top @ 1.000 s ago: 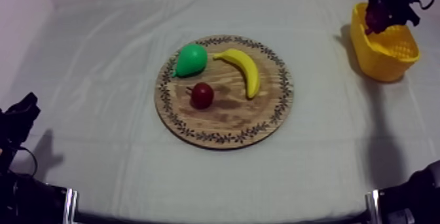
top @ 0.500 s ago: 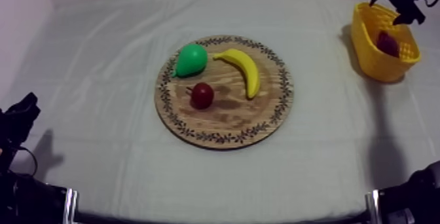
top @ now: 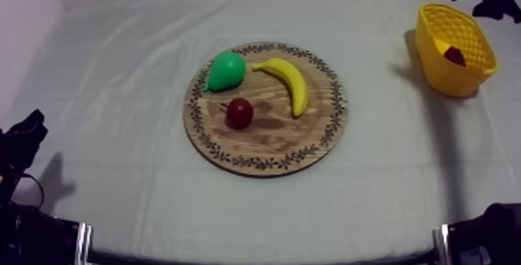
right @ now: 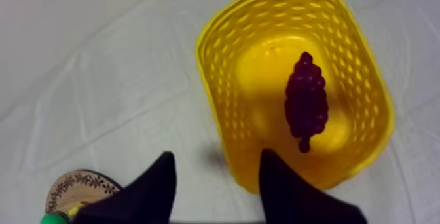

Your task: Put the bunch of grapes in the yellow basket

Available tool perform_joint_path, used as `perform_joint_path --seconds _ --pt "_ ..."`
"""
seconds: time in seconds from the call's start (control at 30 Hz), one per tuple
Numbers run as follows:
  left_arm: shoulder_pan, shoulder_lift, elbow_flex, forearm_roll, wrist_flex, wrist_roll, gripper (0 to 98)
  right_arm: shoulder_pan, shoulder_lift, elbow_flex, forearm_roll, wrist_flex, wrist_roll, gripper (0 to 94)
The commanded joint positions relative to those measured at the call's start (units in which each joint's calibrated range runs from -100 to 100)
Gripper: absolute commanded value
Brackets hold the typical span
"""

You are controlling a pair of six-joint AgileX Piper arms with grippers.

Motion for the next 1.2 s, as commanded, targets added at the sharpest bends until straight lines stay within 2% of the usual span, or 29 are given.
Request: perform_joint_path --seconds 0.0,0.33,0.53,0.73,1.0,1.17 --pt "-0.03 0.05 0.00 0.01 -0.01 0.01 0.1 0.18 -8.68 6.63 -0.40 -1.89 1.10 31.4" --pt "-0.03 0.05 0.00 0.01 -0.01 0.01 0.1 -0.48 -31.95 23.69 0.19 -5.32 2.71 19.2" --pt "-0.03 0.05 0.00 0.01 -0.01 0.00 0.1 -6.87 -47.15 31.87 2.96 -4.74 0.00 15.4" --pt "-0.03 0.05 0.00 0.01 -0.01 0.01 0.1 -9.70 -54.47 35.42 2.45 -3.29 -0.42 12.0" --pt "-0.03 0.05 0.00 0.01 -0.01 0.01 0.1 -9.53 -62.89 52.90 5.17 -15.30 0.52 6.6" --pt "-0.03 0.05 0.00 0.01 -0.01 0.01 0.1 -7.41 -68.98 61.78 4.25 -19.11 2.82 1.8"
